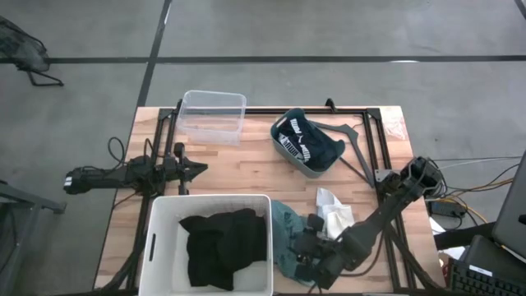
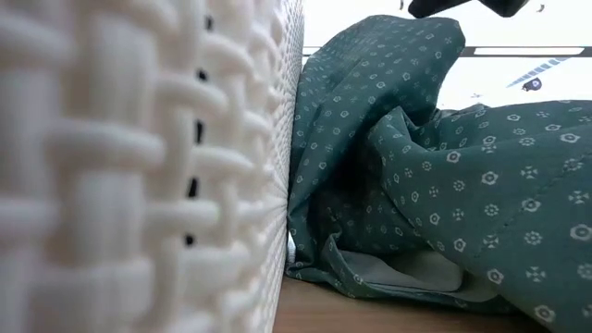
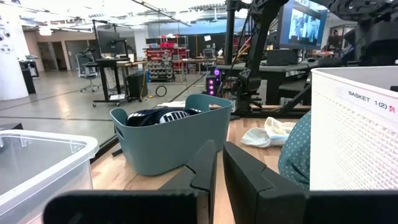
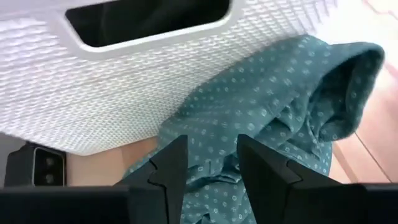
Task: Pick & Place Cloths
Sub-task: Put the green shirt into the white bin
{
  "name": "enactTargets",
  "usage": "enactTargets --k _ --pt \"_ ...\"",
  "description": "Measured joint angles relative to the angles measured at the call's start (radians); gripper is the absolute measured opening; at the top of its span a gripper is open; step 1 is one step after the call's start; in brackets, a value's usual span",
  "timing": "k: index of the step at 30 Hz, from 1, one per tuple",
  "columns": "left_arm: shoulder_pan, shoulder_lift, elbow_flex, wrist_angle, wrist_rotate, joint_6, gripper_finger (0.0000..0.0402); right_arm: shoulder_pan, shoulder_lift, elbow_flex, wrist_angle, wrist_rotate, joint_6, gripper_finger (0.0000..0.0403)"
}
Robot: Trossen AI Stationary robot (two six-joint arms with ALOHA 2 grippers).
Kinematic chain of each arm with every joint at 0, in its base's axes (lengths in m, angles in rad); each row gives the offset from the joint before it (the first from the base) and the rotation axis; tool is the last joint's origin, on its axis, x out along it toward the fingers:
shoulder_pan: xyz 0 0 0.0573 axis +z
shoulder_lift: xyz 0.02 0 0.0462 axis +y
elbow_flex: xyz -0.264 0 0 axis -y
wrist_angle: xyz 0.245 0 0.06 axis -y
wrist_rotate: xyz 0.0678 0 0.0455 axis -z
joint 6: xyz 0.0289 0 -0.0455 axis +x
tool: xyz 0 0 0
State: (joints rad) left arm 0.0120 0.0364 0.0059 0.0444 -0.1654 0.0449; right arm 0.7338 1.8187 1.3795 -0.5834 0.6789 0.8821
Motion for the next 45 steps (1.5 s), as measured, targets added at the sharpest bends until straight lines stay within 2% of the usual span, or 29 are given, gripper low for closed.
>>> enactTargets --k 5,10,18,22,26,28,36,45 --pt "0.0 0.0 0.0 0.0 0.0 0.0 0.0035 -0.022 0.001 -0.051 0.038 0.0 0.088 0.0119" --pt "0.0 0.0 0.0 0.0 0.0 0.0 0.0035 -0.038 0.003 -0.098 0.148 0.0 0.057 0.0109" --pt "0.0 0.0 0.0 0.0 0.0 0.0 0.0035 -0.048 0.003 -0.135 0.155 -0.004 0.045 0.0092" --pt "0.0 0.0 0.0 0.0 0.0 0.0 0.0035 -0.061 0.003 -0.152 0.163 -0.002 0.032 0.0072" --pt "0.0 0.0 0.0 0.0 0.0 0.0 0.0035 -0.061 0.003 -0.154 0.172 0.005 -0.02 0.0034" --pt "0.0 0.0 0.0 0.0 0.0 0.0 0.0035 -0.06 0.003 -0.149 0.173 0.036 -0.041 0.0016" --pt "0.0 0.0 0.0 0.0 0.0 0.0 0.0035 -0.051 -0.016 -0.096 0.167 0.232 -0.201 0.001" --pt "0.0 0.0 0.0 0.0 0.0 0.0 0.0035 -0.057 -0.215 -0.004 0.13 0.397 -0.524 0.0009"
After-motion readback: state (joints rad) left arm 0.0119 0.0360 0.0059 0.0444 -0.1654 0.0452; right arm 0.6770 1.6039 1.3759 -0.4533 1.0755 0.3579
